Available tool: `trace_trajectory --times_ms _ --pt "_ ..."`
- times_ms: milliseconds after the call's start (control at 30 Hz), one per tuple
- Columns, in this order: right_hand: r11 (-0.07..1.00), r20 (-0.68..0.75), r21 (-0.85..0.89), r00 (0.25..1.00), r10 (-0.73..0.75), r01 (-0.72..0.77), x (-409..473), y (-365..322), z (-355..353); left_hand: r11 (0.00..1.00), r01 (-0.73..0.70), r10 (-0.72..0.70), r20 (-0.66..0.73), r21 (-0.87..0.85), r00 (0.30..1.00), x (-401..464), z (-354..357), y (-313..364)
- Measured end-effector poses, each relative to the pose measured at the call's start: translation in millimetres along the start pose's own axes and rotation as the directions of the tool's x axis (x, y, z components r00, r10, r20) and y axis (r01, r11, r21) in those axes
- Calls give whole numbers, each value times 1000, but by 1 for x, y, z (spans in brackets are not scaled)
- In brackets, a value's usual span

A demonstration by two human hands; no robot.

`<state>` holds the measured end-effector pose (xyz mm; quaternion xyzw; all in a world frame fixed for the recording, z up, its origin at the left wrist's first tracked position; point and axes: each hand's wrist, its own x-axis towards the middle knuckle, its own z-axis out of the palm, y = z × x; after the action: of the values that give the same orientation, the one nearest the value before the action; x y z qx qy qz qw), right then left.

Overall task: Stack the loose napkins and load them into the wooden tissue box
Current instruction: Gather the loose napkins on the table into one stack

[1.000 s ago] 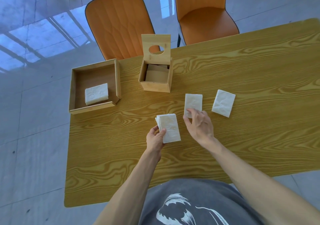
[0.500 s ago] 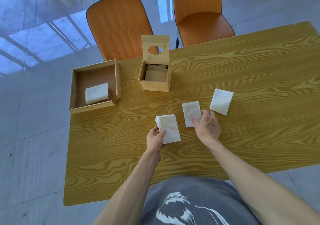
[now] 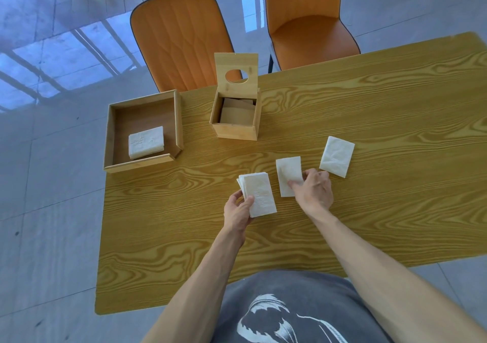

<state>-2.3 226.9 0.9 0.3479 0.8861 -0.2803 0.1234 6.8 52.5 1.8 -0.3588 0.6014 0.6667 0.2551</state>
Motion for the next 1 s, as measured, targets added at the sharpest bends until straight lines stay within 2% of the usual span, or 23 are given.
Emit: trace_trajectory --times_ms 200,300,400,467,600,733,867,1000 --pt "967 8 230 994 -111 107 2 1 -2 1000 3 -3 17 -4 1000 2 5 5" --pt "902 73 426 992 -103 63 3 3 -6 1000 18 -18 9 -20 1000 5 5 7" --pt "739 181 668 982 -45 -89 4 5 -9 999 30 -29 5 -41 1000 7 6 8" --pt "648 245 748 968 -63 -147 2 5 -9 998 37 -36 5 -51 999 9 7 8" --pt "641 347 750 921 -176 -160 -9 -1 -1 997 47 -45 22 -64 999 10 12 9" --pt "716 388 685 899 -206 -132 -15 -3 13 996 48 -46 39 -69 998 7 14 13" --pt "823 306 568 932 -195 -15 -15 0 21 995 56 -53 37 -83 998 9 15 12" --pt "897 224 430 951 -213 100 -16 -2 21 999 28 -27 60 -27 998 10 18 9"
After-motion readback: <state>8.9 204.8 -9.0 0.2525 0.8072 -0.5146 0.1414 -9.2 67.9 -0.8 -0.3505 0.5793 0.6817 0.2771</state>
